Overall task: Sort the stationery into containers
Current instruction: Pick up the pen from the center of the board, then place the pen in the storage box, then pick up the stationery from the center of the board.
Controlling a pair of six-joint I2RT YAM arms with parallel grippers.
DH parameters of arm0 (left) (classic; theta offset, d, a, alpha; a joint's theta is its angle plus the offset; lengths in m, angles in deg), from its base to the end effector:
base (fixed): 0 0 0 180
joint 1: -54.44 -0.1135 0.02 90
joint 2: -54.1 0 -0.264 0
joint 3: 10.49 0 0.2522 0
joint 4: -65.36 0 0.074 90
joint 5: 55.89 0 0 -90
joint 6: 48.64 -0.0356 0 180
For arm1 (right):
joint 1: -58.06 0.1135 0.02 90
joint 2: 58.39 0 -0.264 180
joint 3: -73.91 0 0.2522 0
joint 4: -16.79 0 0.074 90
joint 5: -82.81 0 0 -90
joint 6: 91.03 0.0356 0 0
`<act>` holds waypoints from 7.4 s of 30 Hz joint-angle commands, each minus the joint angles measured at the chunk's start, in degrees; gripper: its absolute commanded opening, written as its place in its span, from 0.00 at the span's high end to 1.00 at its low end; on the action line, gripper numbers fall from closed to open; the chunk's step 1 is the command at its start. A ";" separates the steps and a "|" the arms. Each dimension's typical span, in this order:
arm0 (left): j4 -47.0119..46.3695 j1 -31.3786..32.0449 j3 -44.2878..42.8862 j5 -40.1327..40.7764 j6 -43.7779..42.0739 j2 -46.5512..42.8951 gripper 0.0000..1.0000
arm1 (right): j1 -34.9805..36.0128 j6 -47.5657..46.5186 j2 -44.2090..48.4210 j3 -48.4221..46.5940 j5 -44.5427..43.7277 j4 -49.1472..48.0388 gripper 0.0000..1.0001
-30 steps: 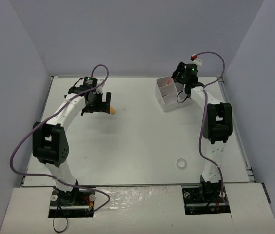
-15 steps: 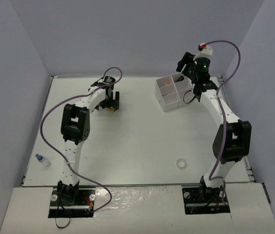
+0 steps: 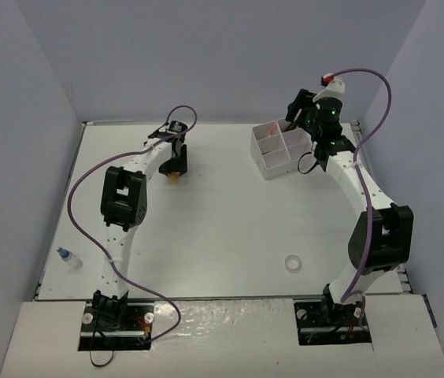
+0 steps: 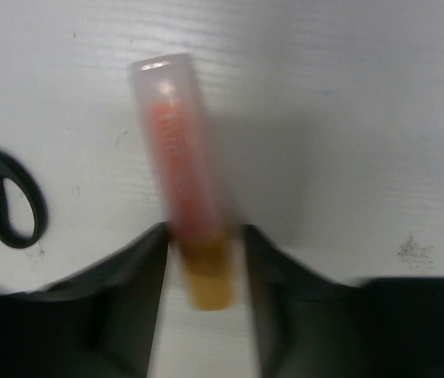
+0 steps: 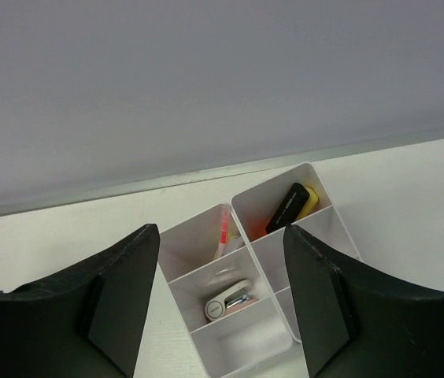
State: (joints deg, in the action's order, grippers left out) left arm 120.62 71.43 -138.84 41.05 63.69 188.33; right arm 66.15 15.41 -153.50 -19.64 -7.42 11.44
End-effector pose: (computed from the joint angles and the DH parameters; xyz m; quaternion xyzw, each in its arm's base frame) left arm 0.4869 -0.1443 0.1811 -0.0601 0.9649 -0.0285 0.2540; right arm 0.4010 0.0569 0.3768 0.0512 0.6814 0.1538 0.7137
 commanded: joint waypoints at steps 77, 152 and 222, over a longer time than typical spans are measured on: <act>-16.64 4.26 40.81 -21.47 -22.25 -65.50 1.00 | 32.69 35.03 -10.43 -5.91 28.72 -11.32 0.61; -7.58 0.86 61.32 -2.85 -33.96 -83.04 0.03 | -3.30 1.75 -4.62 -14.48 3.26 10.09 0.25; -4.29 -8.98 63.34 3.44 -33.76 -85.49 0.03 | 31.92 39.57 27.51 38.95 -6.94 55.70 0.51</act>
State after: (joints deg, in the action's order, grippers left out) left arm 118.68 63.71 -73.03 44.24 28.68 103.12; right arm 95.87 51.16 -127.39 20.32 -9.02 61.50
